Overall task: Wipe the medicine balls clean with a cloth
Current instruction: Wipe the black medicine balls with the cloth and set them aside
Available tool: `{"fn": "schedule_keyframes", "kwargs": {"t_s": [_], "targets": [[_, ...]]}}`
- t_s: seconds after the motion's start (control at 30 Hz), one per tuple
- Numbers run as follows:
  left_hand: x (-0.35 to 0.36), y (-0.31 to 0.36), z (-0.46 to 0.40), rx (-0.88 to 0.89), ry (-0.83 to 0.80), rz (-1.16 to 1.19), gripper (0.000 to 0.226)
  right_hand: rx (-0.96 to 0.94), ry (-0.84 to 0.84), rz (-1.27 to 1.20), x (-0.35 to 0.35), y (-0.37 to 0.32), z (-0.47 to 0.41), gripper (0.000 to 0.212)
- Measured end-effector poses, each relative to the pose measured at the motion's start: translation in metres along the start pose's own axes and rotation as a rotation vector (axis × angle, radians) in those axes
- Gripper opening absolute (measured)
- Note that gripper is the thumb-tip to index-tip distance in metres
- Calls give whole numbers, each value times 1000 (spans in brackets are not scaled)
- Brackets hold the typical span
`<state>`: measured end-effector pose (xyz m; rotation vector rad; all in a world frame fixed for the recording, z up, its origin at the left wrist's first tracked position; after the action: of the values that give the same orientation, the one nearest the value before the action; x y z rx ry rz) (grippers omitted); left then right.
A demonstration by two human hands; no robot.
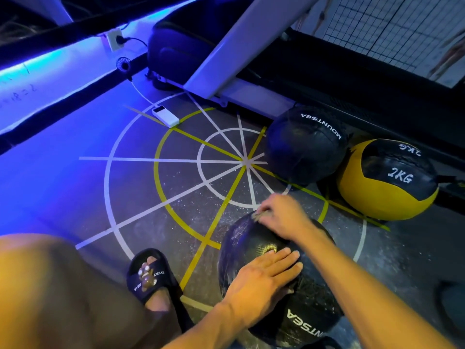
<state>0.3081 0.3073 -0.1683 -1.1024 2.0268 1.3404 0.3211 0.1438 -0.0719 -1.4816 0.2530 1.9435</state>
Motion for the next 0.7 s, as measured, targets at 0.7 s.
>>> {"fn": "schedule_keyframes", "kwargs": {"t_s": [0.7], "targets": [[-4, -12, 5, -34, -85, 117, 20, -80, -61, 158, 36, -55, -4, 18]]}}
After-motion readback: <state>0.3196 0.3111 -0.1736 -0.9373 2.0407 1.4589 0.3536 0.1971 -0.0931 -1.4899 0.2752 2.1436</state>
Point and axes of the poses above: each hand's wrist, its own z-axis away from the middle knuckle, its own x-axis out of the palm, y = z × x, the point moved 1 cm from there along -z, towards the middle knuckle, and after that the axes turned 3 degrees about z, right-handed, at the moved point
